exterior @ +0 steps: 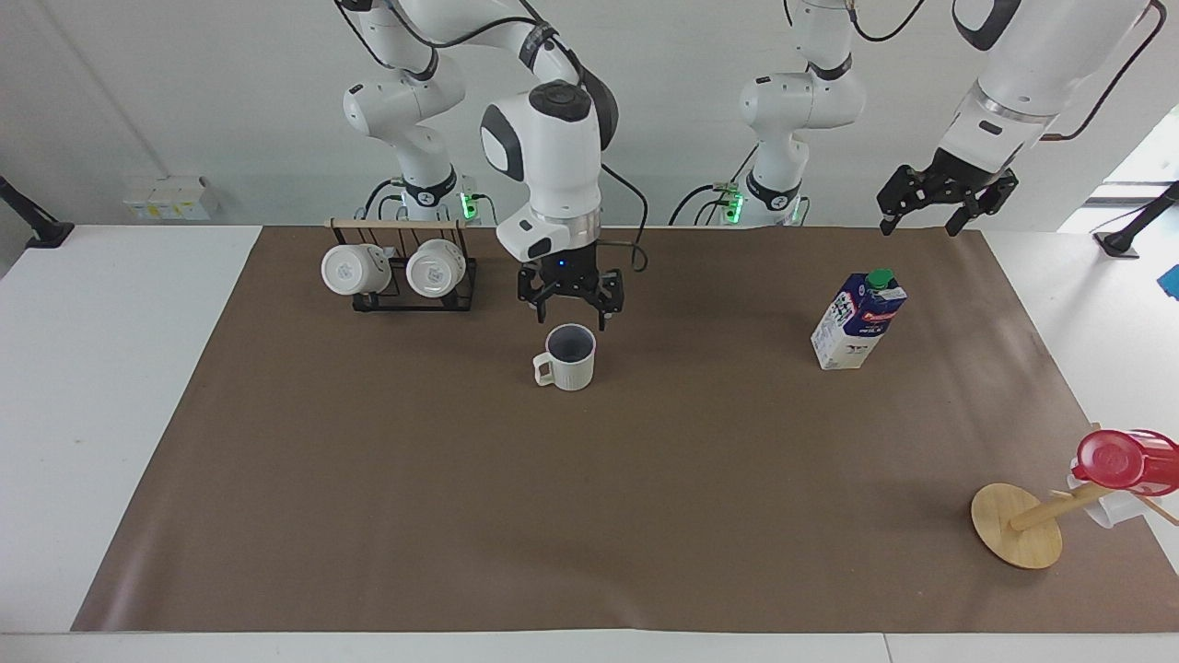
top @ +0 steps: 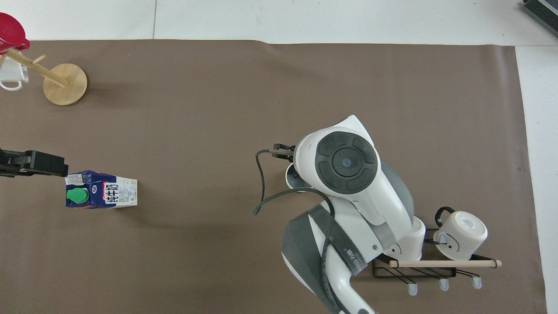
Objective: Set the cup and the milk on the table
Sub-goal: 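Set the mug down mid-table while the left gripper reaches the carton, then grasp the milk carton with the left gripper while the right gripper withdraws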
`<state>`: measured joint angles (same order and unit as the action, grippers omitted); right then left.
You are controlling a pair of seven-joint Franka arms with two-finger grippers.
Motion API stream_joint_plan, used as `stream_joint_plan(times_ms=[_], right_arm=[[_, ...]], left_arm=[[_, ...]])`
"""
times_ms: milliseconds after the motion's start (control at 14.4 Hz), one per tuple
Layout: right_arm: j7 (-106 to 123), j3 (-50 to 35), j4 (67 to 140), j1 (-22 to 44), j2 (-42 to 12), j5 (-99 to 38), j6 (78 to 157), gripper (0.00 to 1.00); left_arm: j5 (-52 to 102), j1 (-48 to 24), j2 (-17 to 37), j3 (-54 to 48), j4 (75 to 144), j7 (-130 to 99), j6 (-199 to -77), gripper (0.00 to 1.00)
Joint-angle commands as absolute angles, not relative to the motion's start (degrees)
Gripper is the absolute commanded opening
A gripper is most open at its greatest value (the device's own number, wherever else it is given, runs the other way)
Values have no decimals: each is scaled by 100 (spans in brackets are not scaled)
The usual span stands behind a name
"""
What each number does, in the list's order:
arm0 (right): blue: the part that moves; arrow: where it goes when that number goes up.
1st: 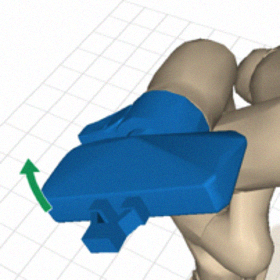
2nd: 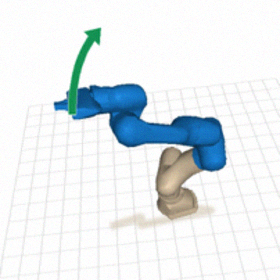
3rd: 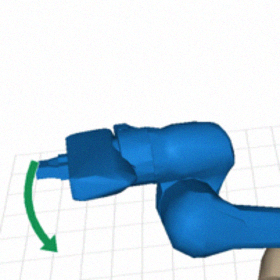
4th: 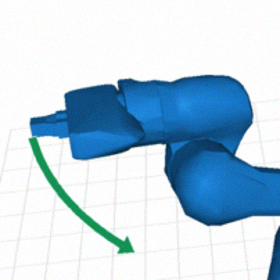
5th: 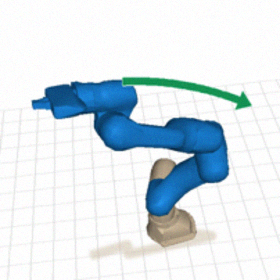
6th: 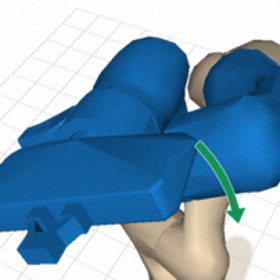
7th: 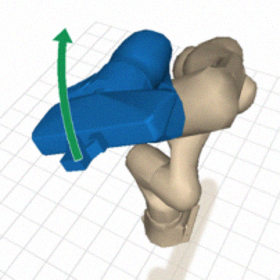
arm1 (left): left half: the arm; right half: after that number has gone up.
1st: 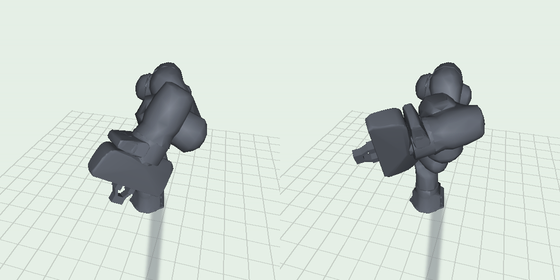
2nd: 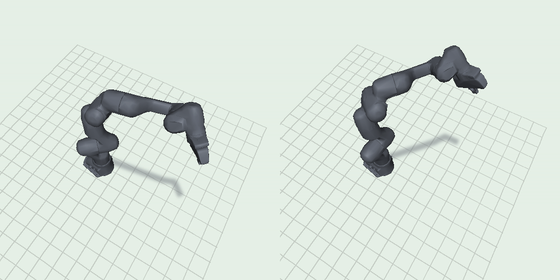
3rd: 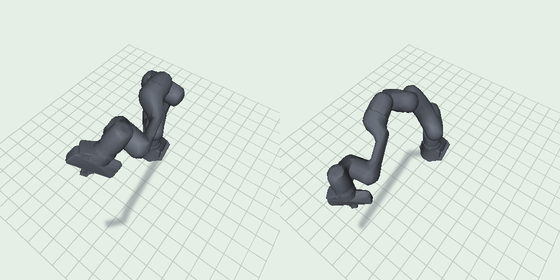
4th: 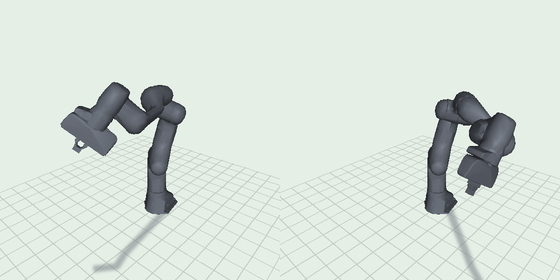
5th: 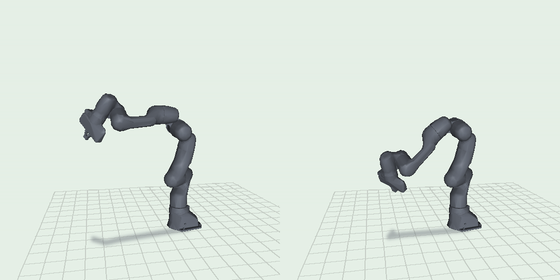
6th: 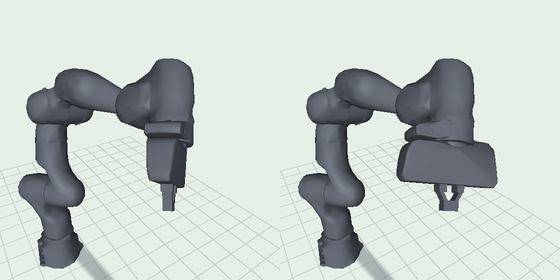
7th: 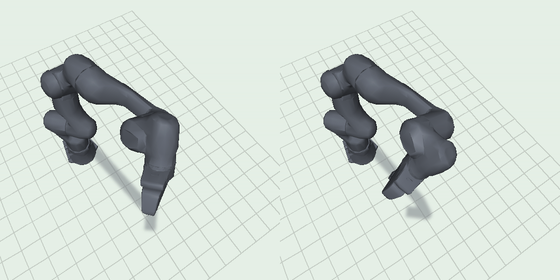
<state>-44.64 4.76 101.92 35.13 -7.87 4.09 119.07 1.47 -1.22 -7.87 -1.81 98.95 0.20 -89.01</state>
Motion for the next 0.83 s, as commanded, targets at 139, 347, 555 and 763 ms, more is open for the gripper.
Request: stream_joint_plan(times_ms=[139, 347, 555, 763], right_arm=[[-3351, 431, 10310, 2832, -177, 273, 11103, 100], [-2788, 439, 10344, 2357, 166, 35, 10426, 100], [-2182, 439, 10397, 1874, 395, 26, 9766, 100], [-1803, 439, 10634, 1390, 553, 26, 9580, 100]], left_arm=[[185, -158, -1265, -141, 10739, 35, -9227, 100], [176, -97, -1468, -141, 11205, 70, -9667, 100], [176, -79, -1476, -123, 11381, 149, -9878, 100], [176, -79, -1468, -123, 11469, 149, -10010, 100]])
